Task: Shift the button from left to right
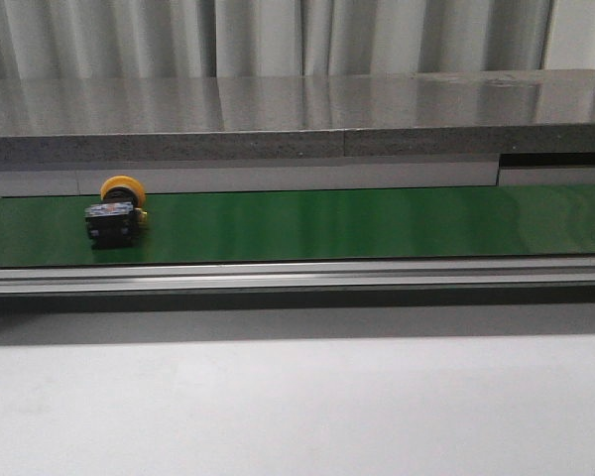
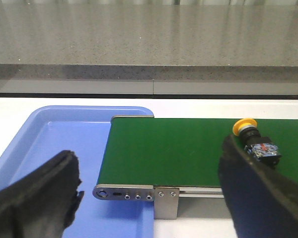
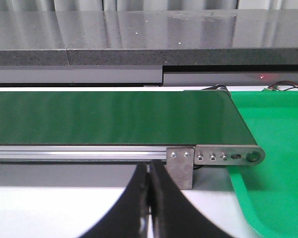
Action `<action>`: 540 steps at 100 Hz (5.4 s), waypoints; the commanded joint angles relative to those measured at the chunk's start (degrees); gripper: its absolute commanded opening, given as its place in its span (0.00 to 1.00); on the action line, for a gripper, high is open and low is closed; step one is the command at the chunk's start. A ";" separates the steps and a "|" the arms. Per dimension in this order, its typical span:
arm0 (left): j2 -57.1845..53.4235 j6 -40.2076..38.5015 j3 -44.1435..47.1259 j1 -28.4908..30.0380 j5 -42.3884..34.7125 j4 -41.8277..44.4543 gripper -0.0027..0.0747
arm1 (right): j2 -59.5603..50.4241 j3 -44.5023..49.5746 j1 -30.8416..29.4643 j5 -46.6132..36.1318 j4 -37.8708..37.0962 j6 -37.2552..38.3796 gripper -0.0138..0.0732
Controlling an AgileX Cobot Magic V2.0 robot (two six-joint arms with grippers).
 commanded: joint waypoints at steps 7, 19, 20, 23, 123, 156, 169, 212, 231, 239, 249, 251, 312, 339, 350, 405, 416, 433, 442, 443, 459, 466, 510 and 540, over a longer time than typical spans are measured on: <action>0.39 0.13 -1.51 -0.36 -4.34 -0.26 0.55 | -1.26 -0.83 -0.02 -4.74 0.13 -0.20 0.08; 0.39 0.13 -1.51 -0.36 -4.34 -0.26 0.29 | -1.26 -0.83 -0.02 -4.74 0.13 -0.20 0.08; 0.39 0.13 -1.51 -0.36 -4.34 -0.26 0.26 | -1.26 -0.83 -0.02 -4.74 0.13 -0.20 0.08; 0.39 0.13 -1.51 -0.36 -4.34 -0.26 0.20 | -1.26 -0.83 -0.02 -4.74 0.13 -0.20 0.08; 0.39 0.13 -1.51 -0.36 -4.34 -0.26 0.01 | 6.95 -16.27 -0.02 -2.09 0.18 -0.20 0.08; 0.39 0.13 -1.51 -0.36 -4.34 -0.26 0.01 | 27.69 -35.67 -0.02 22.34 1.98 -0.20 0.08; 0.39 0.13 -1.51 -0.36 -4.34 -0.26 0.01 | 35.96 -41.23 -0.02 27.34 5.32 -0.20 0.08; 0.39 0.13 -1.51 -0.36 -4.34 -0.26 0.01 | 47.38 -44.44 -0.02 28.70 8.21 -0.20 0.14; 0.39 0.13 -1.51 -0.36 -4.34 -0.26 0.01 | 47.51 -44.44 -0.02 28.52 9.03 -0.20 0.56; 0.39 0.13 -1.51 -0.36 -4.34 -0.26 0.01 | 47.51 -44.44 -0.02 27.61 9.03 -0.20 0.74; 0.39 0.13 -1.51 -0.36 -4.34 -0.26 0.01 | 47.63 -44.44 -0.02 26.84 10.47 -0.20 0.84; 0.39 0.13 -1.51 -0.36 -4.34 -0.26 0.01 | 47.79 -44.44 -0.02 26.75 10.73 -0.20 0.85; 0.39 0.13 -1.51 -0.36 -4.34 -0.26 0.01 | 69.42 -58.74 5.74 26.56 19.21 -15.68 0.84; 0.39 0.13 -1.51 -0.36 -4.34 -0.26 0.01 | 82.47 -65.87 11.64 23.89 19.15 -15.75 0.84; 0.39 0.13 -1.51 -0.36 -4.34 -0.26 0.01 | 86.66 -68.16 12.84 22.74 18.57 -15.75 0.84; 0.39 0.13 -1.51 -0.36 -4.34 -0.26 0.01 | 98.98 -72.32 13.05 19.93 13.11 -15.70 0.84; 0.39 0.13 -1.51 -0.36 -4.34 -0.26 0.01 | 99.94 -72.32 13.05 20.55 12.82 -15.70 0.83; 0.39 0.13 -1.51 -0.36 -4.34 -0.26 0.01 | 99.84 -72.32 13.05 21.78 12.75 -14.64 0.59; 0.39 0.13 -1.51 -0.36 -4.34 -0.26 0.01 | 99.65 -72.43 13.05 22.74 12.75 -14.64 0.45; 0.39 0.13 -1.51 -0.36 -4.34 -0.26 0.01 | 99.65 -72.41 13.05 22.85 12.75 -14.64 0.44; 0.39 0.13 -1.51 -0.36 -4.34 -0.26 0.01 | 99.27 -74.27 12.38 26.33 12.75 -14.64 0.43; 0.39 0.13 -1.51 -0.36 -4.34 -0.26 0.01 | 98.62 -75.45 11.39 27.67 12.75 -14.64 0.43; 0.39 0.13 -1.51 -0.36 -4.34 -0.26 0.01 | 94.57 -84.19 -5.76 31.87 5.39 -15.31 0.43; 0.39 0.13 -1.51 -0.36 -4.34 -0.26 0.01 | 95.92 -84.61 -19.30 31.80 5.44 -24.25 0.43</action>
